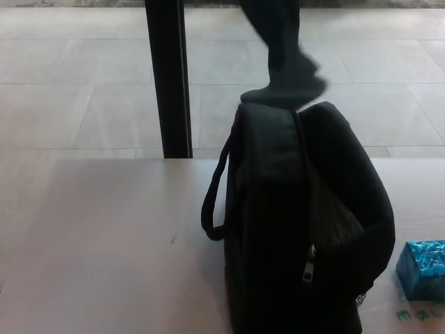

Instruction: The robot uses its right hand to pick up the cube kept on the middle of the desk and put it inside the bag next to it

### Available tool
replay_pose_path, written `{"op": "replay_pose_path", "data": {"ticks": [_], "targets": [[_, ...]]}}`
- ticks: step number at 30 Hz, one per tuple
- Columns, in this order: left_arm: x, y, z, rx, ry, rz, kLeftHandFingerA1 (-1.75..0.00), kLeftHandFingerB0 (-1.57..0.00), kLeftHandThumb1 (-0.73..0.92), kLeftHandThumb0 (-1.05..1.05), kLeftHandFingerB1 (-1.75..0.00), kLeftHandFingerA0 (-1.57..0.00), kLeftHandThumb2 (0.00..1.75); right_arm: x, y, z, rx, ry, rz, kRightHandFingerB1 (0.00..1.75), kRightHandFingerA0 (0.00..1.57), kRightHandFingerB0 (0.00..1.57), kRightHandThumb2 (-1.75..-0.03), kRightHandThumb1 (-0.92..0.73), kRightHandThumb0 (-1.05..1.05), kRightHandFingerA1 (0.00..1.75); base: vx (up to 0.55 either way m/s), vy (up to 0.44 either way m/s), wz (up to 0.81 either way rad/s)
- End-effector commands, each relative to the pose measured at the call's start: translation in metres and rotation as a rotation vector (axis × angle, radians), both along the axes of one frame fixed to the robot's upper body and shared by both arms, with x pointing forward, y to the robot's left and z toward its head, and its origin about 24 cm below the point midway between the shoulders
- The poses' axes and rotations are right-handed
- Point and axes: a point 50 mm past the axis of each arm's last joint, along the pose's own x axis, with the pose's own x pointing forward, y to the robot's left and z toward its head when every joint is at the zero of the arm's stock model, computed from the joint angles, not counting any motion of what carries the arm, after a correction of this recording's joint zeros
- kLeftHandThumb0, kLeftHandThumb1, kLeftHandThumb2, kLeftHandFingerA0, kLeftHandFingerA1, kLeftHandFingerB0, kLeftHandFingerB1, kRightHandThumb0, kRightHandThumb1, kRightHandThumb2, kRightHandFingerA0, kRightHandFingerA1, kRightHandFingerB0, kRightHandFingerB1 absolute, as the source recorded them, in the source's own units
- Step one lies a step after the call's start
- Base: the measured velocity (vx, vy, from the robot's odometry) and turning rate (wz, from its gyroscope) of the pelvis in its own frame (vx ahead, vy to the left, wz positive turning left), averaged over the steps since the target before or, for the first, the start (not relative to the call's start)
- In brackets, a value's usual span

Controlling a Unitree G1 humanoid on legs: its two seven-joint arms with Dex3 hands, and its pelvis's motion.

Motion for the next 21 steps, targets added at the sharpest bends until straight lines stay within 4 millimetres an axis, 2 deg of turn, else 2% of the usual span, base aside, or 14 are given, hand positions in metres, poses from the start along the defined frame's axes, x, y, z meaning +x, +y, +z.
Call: {"op": "replay_pose_path", "data": {"ticks": [1, 2, 3, 4, 5, 6, 7, 8, 9, 11, 12, 17, 21], "targets": [[-0.007, 0.000, -0.003, -0.031, 0.036, 0.012, -0.53, -0.49, 0.59, -0.48, -0.54, -0.28, 0.57, 0.025, 0.045, 0.011, 0.065, 0.083, 0.154, 0.48, 0.02, 0.00, -1.00, -0.42, -0.37, 0.52, 0.00, 0.000, 0.00], [-0.007, 0.000, -0.003, -0.031, 0.038, -0.002, -0.52, -0.49, 0.60, -0.48, -0.53, -0.27, 0.57, 0.029, 0.050, 0.009, 0.066, 0.088, 0.172, 0.26, 0.10, 0.16, -0.62, -0.67, -0.68, 0.28, 0.00, 0.000, 0.00], [-0.008, 0.000, -0.003, -0.017, 0.041, -0.020, -0.51, -0.44, 0.61, -0.50, -0.49, -0.27, 0.57, 0.032, 0.055, 0.007, 0.026, 0.097, 0.194, 0.34, 0.04, 0.09, -0.91, -0.54, -0.73, 0.37, 0.00, 0.000, 0.00], [-0.008, 0.000, -0.003, -0.015, 0.042, -0.022, -0.51, -0.44, 0.61, -0.50, -0.49, -0.27, 0.57, 0.033, 0.055, 0.006, 0.021, 0.099, 0.196, 0.34, 0.04, 0.09, -0.91, -0.54, -0.73, 0.37, 0.00, 0.000, 0.00], [-0.008, 0.000, -0.002, -0.031, 0.037, -0.009, -0.52, -0.44, 0.61, -0.47, -0.50, -0.26, 0.58, 0.040, 0.063, 0.005, 0.004, 0.123, 0.226, 0.25, 0.06, 0.10, -0.61, -0.72, -0.71, 0.30, 0.00, 0.000, 0.00], [-0.009, 0.001, -0.002, -0.029, 0.038, -0.006, -0.51, -0.44, 0.61, -0.47, -0.49, -0.26, 0.57, 0.044, 0.067, 0.004, -0.012, 0.130, 0.245, 0.30, 0.00, 0.08, -0.94, -0.56, -0.74, 0.34, 0.00, 0.000, 0.00], [-0.009, 0.001, -0.002, -0.032, 0.037, -0.004, -0.52, -0.44, 0.59, -0.49, -0.50, -0.26, 0.57, 0.048, 0.071, 0.003, -0.014, 0.142, 0.251, 0.31, 0.00, 0.09, -0.94, -0.55, -0.75, 0.33, 0.00, 0.000, 0.00], [-0.009, 0.001, -0.001, -0.032, 0.037, -0.010, -0.53, -0.44, 0.58, -0.50, -0.49, -0.27, 0.56, 0.052, 0.074, 0.003, -0.033, 0.156, 0.256, 0.23, 0.05, 0.11, -0.63, -0.72, -0.75, 0.30, 0.00, 0.000, 0.00], [-0.010, 0.001, -0.002, -0.032, 0.037, -0.009, -0.53, -0.45, 0.57, -0.50, -0.50, -0.28, 0.56, 0.058, 0.079, 0.002, -0.051, 0.166, 0.270, 0.23, 0.05, 0.11, -0.63, -0.72, -0.77, 0.32, 0.00, 0.000, 0.00], [-0.010, 0.001, -0.001, -0.032, 0.038, -0.011, -0.54, -0.47, 0.57, -0.49, -0.52, -0.28, 0.57, 0.061, 0.084, 0.002, -0.108, 0.181, 0.288, 0.22, 0.05, 0.11, -0.65, -0.73, -0.78, 0.33, 0.00, 0.000, 0.00], [-0.010, 0.001, -0.002, -0.023, 0.039, -0.016, -0.52, -0.45, 0.59, -0.49, -0.50, -0.29, 0.57, 0.063, 0.085, 0.002, -0.118, 0.188, 0.294, 0.26, 0.03, 0.05, -0.98, -0.58, -0.83, 0.35, 0.00, 0.000, 0.00], [-0.012, 0.002, -0.002, -0.029, 0.040, -0.010, -0.54, -0.49, 0.57, -0.49, -0.54, -0.28, 0.57, 0.073, 0.094, 0.000, -0.126, 0.221, 0.301, 0.29, 0.02, 0.05, -0.96, -0.56, -0.79, 0.34, 0.00, 0.000, 0.00], [-0.013, 0.003, -0.002, -0.035, 0.037, -0.005, -0.53, -0.48, 0.59, -0.49, -0.53, -0.27, 0.56, 0.078, 0.097, -0.002, -0.198, 0.256, 0.305, 0.27, 0.02, 0.05, -0.97, -0.57, -0.79, 0.34, 0.00, 0.000, 0.00]]}}
